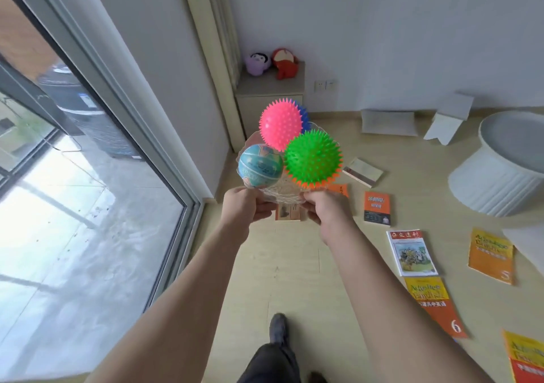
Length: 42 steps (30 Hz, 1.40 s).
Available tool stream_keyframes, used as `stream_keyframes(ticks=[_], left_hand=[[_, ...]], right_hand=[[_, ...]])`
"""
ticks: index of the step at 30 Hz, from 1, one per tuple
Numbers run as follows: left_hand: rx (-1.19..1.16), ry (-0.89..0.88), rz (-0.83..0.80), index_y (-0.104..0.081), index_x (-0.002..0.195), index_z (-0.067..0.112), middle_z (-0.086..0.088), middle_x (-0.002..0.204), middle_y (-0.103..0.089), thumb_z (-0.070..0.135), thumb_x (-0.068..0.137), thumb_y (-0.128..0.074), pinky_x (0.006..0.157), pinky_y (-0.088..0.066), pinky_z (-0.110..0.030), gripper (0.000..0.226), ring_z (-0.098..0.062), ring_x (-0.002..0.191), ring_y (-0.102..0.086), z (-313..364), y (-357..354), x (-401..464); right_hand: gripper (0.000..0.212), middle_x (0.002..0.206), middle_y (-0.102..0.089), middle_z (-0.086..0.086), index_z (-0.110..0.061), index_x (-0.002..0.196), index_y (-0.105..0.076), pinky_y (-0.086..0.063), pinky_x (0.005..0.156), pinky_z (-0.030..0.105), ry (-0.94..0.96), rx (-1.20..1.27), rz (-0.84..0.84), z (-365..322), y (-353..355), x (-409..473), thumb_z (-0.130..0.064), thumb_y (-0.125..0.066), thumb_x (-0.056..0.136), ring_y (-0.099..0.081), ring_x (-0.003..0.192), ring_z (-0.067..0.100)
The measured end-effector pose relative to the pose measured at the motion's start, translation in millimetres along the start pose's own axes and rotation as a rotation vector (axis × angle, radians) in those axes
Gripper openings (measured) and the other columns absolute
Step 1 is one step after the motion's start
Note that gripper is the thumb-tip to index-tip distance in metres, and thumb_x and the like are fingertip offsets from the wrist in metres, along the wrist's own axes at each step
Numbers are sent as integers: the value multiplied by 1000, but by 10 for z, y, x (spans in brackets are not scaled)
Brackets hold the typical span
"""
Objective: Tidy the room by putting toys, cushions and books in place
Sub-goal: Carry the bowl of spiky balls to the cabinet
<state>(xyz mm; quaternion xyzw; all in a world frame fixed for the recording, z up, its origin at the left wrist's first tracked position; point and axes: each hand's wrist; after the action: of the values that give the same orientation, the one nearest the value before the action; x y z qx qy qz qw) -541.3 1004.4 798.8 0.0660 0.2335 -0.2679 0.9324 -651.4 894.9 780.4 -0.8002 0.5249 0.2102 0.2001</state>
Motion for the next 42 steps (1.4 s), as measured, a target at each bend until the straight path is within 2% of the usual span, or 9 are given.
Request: stream_keyframes(ticks=[2, 5, 9, 14, 22, 28, 32, 38, 42], left_hand=[[1, -2, -8, -64, 82, 2, -14, 70, -71, -8, 85, -48, 64, -59, -32, 19, -21, 57, -70, 150, -118, 350], [-2, -3, -31, -63, 88, 3, -16, 74, -71, -7, 86, -46, 58, -59, -29, 19, -22, 58, -70, 393, -224, 915], [28, -15, -56, -64, 86, 2, -17, 76, -72, -6, 84, -45, 68, -58, -35, 20, -27, 64, -70, 816, -384, 1665], [30, -5, -74, -65, 83, -1, -16, 73, -72, -5, 82, -42, 73, -58, -41, 23, -28, 63, -69, 1254, -659, 2483], [42, 87, -92, -66, 97, -5, -17, 78, -74, -5, 83, -45, 67, -59, -34, 26, -27, 67, -72, 1541, -1312, 3444], [-3, 134, -89, -65, 106, -6, -12, 73, -74, -5, 85, -45, 68, -60, -35, 29, -21, 60, -72, 1930, -2125, 4153], [-24, 117, -68, -62, 113, -11, -17, 80, -75, -4, 86, -44, 63, -61, -33, 33, -23, 62, -73, 2273, -2628, 4559], [-54, 85, -43, -64, 108, -12, -21, 85, -74, -4, 87, -44, 55, -59, -29, 30, -24, 62, -72, 2703, -3168, 5151], [-81, 91, -17, -64, 92, 0, -17, 77, -74, -6, 87, -44, 56, -59, -28, 22, -24, 62, -71, 2913, -3253, 5612]], right_hand=[[8, 78, -69, 13, -8, 69, -68, -44, 58, 29, -18, -3, -1, -147, -142, 360, -2, -69, 74, -59, 67, 21], [6, 77, -69, 12, -7, 70, -68, -44, 62, 30, -11, -24, 8, -404, -394, 863, -2, -67, 73, -59, 67, 21], [13, 78, -70, 8, -12, 73, -67, -44, 59, 24, -17, -12, -13, -830, -733, 1476, -2, -63, 81, -62, 63, 15], [12, 82, -71, 6, -13, 79, -68, -47, 60, 24, -21, 33, 22, -1264, -1039, 2132, -3, -62, 84, -65, 66, 12], [11, 83, -72, 9, -12, 79, -68, -47, 58, 23, -66, 34, 59, -1761, -1038, 3186, -3, -64, 82, -65, 68, 13], [13, 85, -72, 12, -5, 95, -69, -44, 54, 22, -68, 19, 5, -2408, -885, 4260, -3, -64, 83, -65, 63, 13], [8, 84, -70, 15, -6, 86, -69, -41, 54, 23, -39, -6, -20, -2937, -783, 4809, -1, -63, 83, -61, 64, 16], [13, 82, -70, 11, -12, 76, -68, -43, 58, 24, 11, -48, -55, -3549, -817, 5535, 0, -63, 80, -63, 67, 15], [13, 80, -70, 8, -12, 80, -68, -44, 58, 24, -22, -51, -67, -3725, -1057, 5991, 0, -64, 80, -64, 65, 13]])
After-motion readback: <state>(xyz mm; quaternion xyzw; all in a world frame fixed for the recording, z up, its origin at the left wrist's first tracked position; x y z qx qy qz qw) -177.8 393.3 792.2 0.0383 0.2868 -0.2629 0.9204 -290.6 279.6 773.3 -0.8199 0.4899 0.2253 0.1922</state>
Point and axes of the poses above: each hand's wrist, its own x-axis towards the middle knuckle, its own y-axis out of the back of the hand, z = x × y
